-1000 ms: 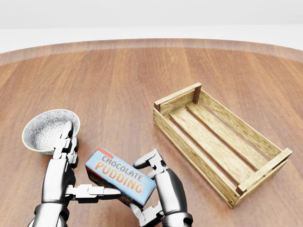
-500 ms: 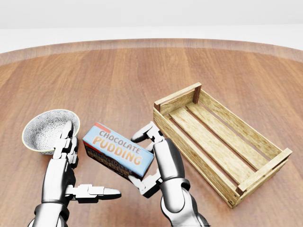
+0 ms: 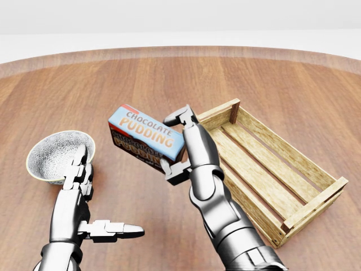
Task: Pick up the chocolate pudding and put it in the tray.
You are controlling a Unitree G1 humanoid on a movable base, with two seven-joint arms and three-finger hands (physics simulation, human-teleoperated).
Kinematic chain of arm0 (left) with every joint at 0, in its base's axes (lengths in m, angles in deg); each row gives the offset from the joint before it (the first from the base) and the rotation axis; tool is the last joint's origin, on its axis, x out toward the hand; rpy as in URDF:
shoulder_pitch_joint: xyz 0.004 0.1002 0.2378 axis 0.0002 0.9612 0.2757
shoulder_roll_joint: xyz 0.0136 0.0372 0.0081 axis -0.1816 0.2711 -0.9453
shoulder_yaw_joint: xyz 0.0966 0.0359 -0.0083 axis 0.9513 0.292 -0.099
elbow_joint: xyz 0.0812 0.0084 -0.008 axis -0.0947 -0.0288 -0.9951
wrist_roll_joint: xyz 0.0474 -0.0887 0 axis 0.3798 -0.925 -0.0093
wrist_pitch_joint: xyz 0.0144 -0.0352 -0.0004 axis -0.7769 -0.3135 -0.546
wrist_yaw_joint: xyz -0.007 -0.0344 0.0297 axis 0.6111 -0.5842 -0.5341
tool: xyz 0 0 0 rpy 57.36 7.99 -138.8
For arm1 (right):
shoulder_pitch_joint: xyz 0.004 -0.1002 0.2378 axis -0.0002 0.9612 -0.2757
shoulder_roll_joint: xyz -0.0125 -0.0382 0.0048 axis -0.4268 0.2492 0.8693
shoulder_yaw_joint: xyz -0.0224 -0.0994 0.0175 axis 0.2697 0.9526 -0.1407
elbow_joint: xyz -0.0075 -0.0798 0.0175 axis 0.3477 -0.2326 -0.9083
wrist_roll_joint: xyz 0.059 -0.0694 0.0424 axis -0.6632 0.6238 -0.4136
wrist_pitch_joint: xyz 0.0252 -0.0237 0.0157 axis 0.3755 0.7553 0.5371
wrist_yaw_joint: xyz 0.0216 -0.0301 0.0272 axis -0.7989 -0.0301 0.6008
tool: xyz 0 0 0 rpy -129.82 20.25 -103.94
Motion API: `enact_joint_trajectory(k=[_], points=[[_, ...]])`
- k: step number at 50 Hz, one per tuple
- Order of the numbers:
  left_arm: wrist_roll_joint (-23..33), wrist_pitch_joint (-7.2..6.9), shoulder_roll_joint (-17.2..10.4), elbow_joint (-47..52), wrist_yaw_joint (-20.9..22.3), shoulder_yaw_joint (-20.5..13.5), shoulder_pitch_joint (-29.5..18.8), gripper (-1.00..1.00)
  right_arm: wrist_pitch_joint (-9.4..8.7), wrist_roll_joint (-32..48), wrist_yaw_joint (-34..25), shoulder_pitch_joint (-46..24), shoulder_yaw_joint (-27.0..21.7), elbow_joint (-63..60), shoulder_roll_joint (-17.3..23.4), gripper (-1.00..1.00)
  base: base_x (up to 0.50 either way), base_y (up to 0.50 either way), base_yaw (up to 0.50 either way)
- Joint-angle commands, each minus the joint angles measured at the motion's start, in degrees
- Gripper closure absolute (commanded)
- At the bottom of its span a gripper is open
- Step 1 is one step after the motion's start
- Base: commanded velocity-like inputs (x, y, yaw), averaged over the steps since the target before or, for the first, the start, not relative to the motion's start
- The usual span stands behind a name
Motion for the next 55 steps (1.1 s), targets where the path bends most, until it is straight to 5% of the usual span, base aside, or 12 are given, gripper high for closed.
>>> enact_joint_trajectory(k=[1,11,25,55], points=[[-2.87,0.14,0.04,0.63,1.7,-0.59,0.44,-1.0,0.0,-1.25,1.78,-12.26,-2.11,9.06,1.44,1.0,0.0,0.0,0.0],[-3.62,-0.15,-0.02,0.65,2.71,-0.6,0.43,-1.0,0.0,-2.57,2.51,-23.26,-4.33,18.1,3.84,1.0,0.0,0.0,0.0],[-3.68,-0.02,-0.03,0.23,2.95,-0.67,0.36,-1.0,0.0,-2.95,1.65,-29.28,-6.25,21.72,8.03,1.0,0.0,0.0,0.0],[-3.79,-0.33,-0.04,0.41,2.8,-0.74,0.21,-1.0,0.0,-4.56,-0.73,-29.94,-8.4,22.33,15.63,1.0,0.0,0.0,0.0]])
